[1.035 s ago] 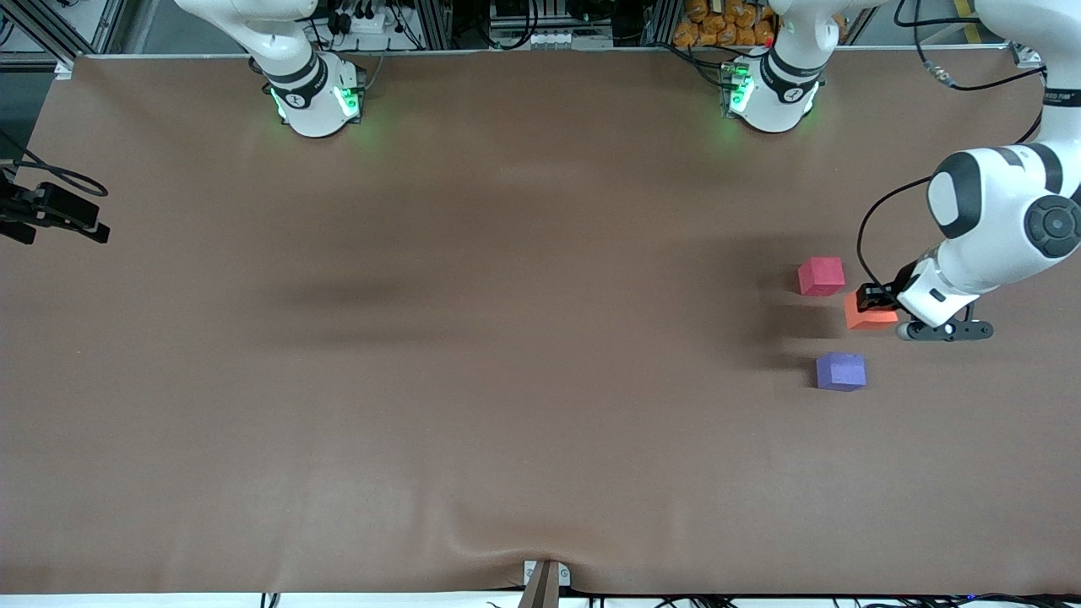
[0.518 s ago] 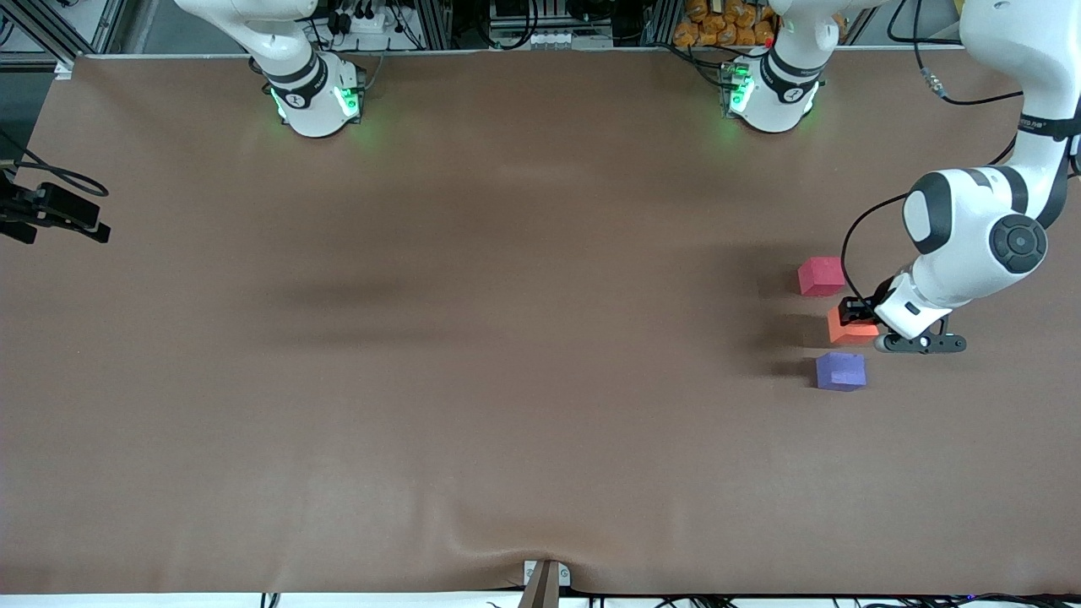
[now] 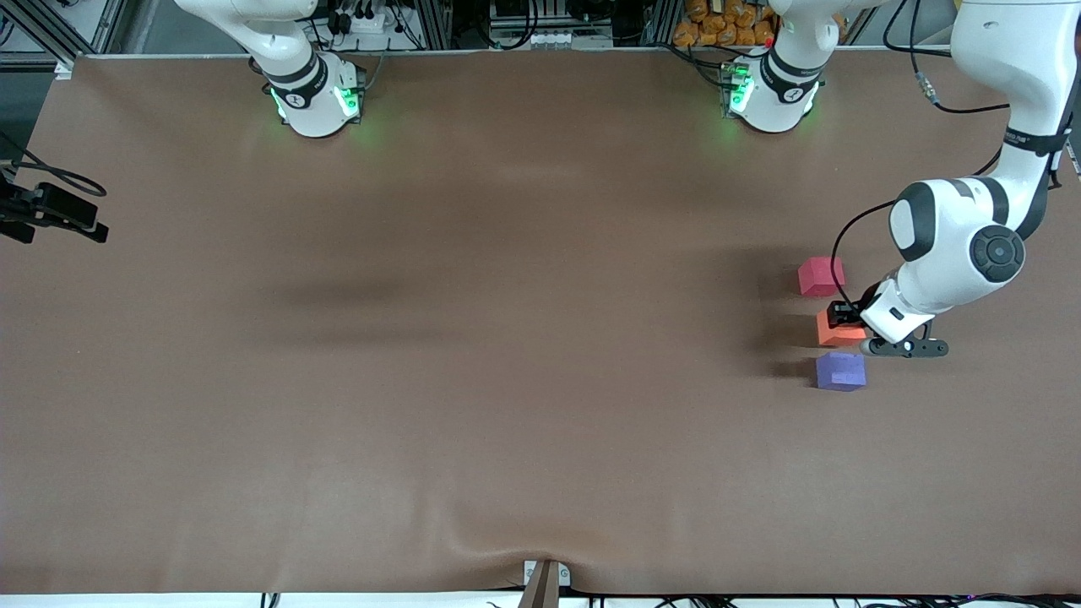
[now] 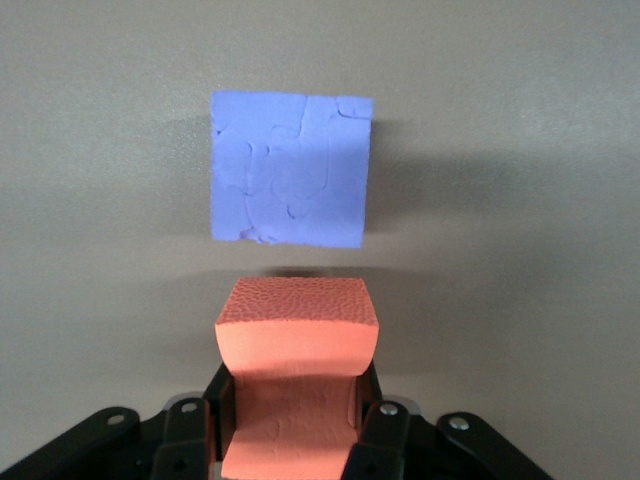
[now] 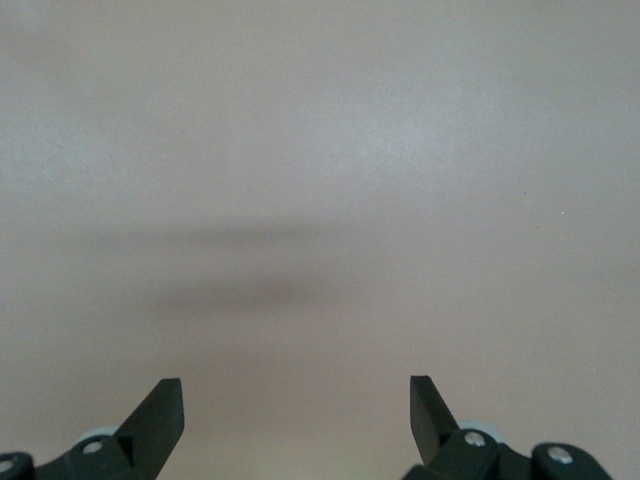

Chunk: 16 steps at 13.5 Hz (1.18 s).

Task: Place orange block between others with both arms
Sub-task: 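Lower the orange cube beside the purple cube and open the left gripper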

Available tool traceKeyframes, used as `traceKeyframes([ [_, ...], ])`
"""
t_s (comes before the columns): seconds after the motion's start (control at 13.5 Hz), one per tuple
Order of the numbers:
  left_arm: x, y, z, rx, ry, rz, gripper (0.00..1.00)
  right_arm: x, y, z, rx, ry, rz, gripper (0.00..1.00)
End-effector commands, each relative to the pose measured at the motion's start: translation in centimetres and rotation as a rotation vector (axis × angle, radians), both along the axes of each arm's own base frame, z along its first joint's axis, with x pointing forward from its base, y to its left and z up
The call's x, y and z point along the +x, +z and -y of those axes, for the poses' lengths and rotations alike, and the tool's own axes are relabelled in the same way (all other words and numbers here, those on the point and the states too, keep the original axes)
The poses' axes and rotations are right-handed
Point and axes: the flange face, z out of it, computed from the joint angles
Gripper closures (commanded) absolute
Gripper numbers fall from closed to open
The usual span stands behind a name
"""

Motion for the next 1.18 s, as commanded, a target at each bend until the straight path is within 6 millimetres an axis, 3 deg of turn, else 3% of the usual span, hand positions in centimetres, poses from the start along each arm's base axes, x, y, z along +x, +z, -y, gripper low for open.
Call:
traceKeyframes([
  [0.0, 0.0, -0.6, 0.0, 0.005, -0.011, 0.013, 0.72, 0.0, 0.5, 0.6, -0.005, -0.008, 0.007, 0.00],
  [0.44, 0.0, -2.4, 0.0, 0.000, -0.009, 0.019, 0.71, 0.0, 0.6, 0.5, -0.004, -0.006, 0.012, 0.00],
  [0.67, -0.3, -3.1, 0.0, -0.003, -0.003, 0.009, 0.63, 0.0, 0.6, 0.5, -0.004, -0.006, 0.014, 0.00],
  [0.74, -0.3, -3.2, 0.1, -0.003, -0.003, 0.007, 0.58, 0.0, 0.6, 0.5, -0.004, -0.006, 0.012, 0.00],
  [0.81, -0.4, -3.2, 0.0, -0.003, -0.002, 0.007, 0.47, 0.0, 0.6, 0.5, -0.004, -0.006, 0.012, 0.00],
  [0.96, -0.3, -3.1, 0.0, -0.002, 0.001, 0.008, 0.00, 0.0, 0.6, 0.5, -0.004, -0.006, 0.014, 0.00],
  [1.11, 0.0, -2.4, 0.4, -0.001, 0.000, 0.016, 0.00, 0.0, 0.6, 0.5, -0.004, -0.007, 0.015, 0.00],
])
